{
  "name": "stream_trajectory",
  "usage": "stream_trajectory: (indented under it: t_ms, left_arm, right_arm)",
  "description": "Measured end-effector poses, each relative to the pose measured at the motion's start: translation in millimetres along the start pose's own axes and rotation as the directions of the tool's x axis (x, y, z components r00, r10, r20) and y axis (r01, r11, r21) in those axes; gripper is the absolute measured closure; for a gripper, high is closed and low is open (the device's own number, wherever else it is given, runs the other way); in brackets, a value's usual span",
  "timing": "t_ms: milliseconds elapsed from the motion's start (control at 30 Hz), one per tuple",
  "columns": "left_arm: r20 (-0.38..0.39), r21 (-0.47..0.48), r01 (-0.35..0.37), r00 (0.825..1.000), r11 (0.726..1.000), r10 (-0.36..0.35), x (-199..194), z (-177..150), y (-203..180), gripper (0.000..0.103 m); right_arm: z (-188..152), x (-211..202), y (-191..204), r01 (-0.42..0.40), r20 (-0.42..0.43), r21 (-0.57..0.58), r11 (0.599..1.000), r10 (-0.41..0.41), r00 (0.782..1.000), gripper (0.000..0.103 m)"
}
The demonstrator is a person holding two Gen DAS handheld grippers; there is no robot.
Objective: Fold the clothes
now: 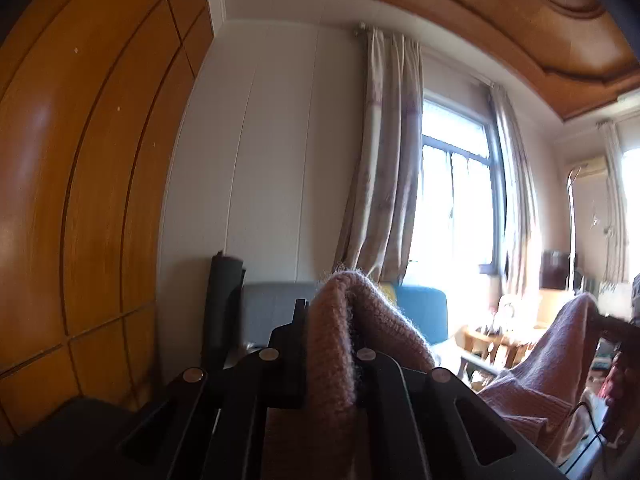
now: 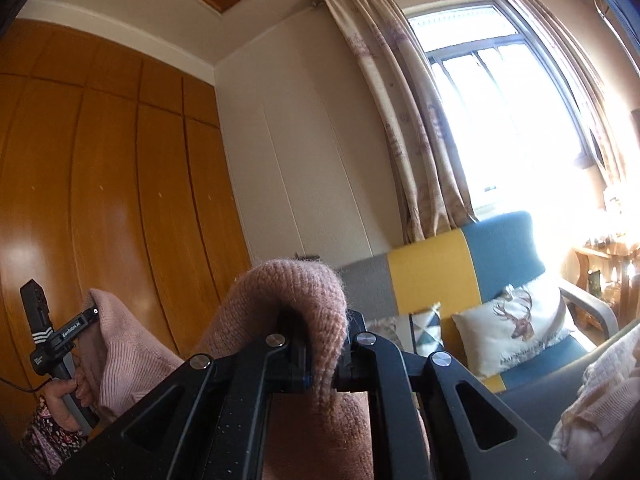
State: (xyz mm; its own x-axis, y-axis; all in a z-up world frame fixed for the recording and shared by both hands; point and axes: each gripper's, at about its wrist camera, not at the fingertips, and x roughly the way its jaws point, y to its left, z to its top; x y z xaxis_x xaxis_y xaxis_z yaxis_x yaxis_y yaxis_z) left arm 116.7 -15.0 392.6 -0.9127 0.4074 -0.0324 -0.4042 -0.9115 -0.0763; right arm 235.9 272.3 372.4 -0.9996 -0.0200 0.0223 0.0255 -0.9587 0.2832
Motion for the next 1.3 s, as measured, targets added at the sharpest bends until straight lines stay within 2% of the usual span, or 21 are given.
stream_trajectory:
  t_ms: [100,167,200,300,400,533,600,667,733,833,867,1000,1033,1067,1167,1233,1300]
  left_arm:
    - [-0.169,0.03,-0.035,0.985,0.999,0.039,56.5,-52.6,4.7,0.094]
    - [-0.262,0.009,-0.045,0.964,0.999,0.046,85.5,-92.2,12.1,0.094]
    - [-0.316,-0.005,-0.062,0.947,0.998,0.057,101.4,-115.2,16.7,0.094]
    - [-0.426,-0.001,-0.093,0.901,0.996,0.084,131.1,-177.1,20.3,0.094]
    - [-0.525,0.032,-0.116,0.843,0.993,0.115,158.3,-238.1,18.2,0.094]
    - [-0.624,0.087,-0.141,0.764,0.986,0.164,182.9,-303.1,11.0,0.094]
    - [-0.658,0.099,-0.148,0.732,0.984,0.177,189.3,-324.8,9.2,0.094]
    - [-0.7,0.117,-0.164,0.686,0.979,0.199,198.7,-337.3,9.1,0.09]
    - [-0.728,0.096,-0.167,0.66,0.981,0.184,200.6,-340.7,12.1,0.088]
    - [-0.74,0.069,-0.17,0.652,0.983,0.165,192.9,-336.1,15.1,0.087]
    - [-0.732,0.072,-0.183,0.658,0.98,0.177,185.7,-330.2,14.8,0.087]
    - [-0.698,0.077,-0.22,0.685,0.973,0.21,153.3,-313.5,7.8,0.085]
    - [-0.69,0.073,-0.218,0.694,0.973,0.207,144.6,-310.5,3.4,0.085]
    - [-0.682,0.068,-0.216,0.703,0.974,0.203,136.3,-307.6,-1.1,0.085]
    - [-0.676,0.054,-0.204,0.713,0.978,0.186,118.2,-303.0,-17.3,0.084]
    - [-0.686,0.023,-0.173,0.714,0.985,0.142,111.5,-307.6,-29.8,0.084]
    - [-0.702,0.022,-0.134,0.704,0.991,0.111,111.9,-317.5,-42.8,0.084]
  right_arm:
    - [-41.9,41.0,-23.8,0.074,-0.158,0.013,0.997,-0.071,0.985,0.097]
    - [-75.1,68.8,-44.9,0.12,-0.264,0.036,0.992,-0.106,0.959,0.097]
    - [-91.1,80.4,-54.1,0.144,-0.311,0.037,0.989,-0.125,0.942,0.097]
    - [-143.3,111.6,-83.2,0.226,-0.455,0.026,0.974,-0.189,0.87,0.097]
    - [-197.2,135.6,-111.4,0.298,-0.585,-0.005,0.955,-0.244,0.773,0.097]
    - [-256.7,155.4,-139.0,0.369,-0.687,-0.081,0.926,-0.32,0.653,0.097]
    - [-280.0,158.3,-147.6,0.383,-0.719,-0.105,0.918,-0.336,0.608,0.097]
    - [-295.3,158.8,-154.8,0.396,-0.744,-0.108,0.912,-0.338,0.577,0.096]
    - [-300.2,156.4,-156.3,0.389,-0.746,-0.112,0.915,-0.336,0.575,0.093]
    - [-289.6,147.8,-152.1,0.378,-0.723,-0.149,0.914,-0.361,0.589,0.088]
    - [-281.3,139.6,-150.7,0.393,-0.703,-0.158,0.906,-0.383,0.599,0.085]
    - [-249.2,105.3,-148.2,0.457,-0.628,-0.171,0.873,-0.454,0.632,0.06]
    - [-244.1,97.4,-149.9,0.469,-0.625,-0.164,0.868,-0.459,0.632,0.059]
    - [-241.9,91.5,-151.2,0.476,-0.629,-0.164,0.864,-0.463,0.625,0.059]
    - [-237.6,76.9,-154.6,0.483,-0.655,-0.158,0.861,-0.458,0.602,0.059]
    - [-240.1,69.0,-152.4,0.47,-0.682,-0.156,0.869,-0.439,0.585,0.059]
    - [-244.5,61.6,-147.3,0.458,-0.704,-0.17,0.873,-0.432,0.563,0.059]
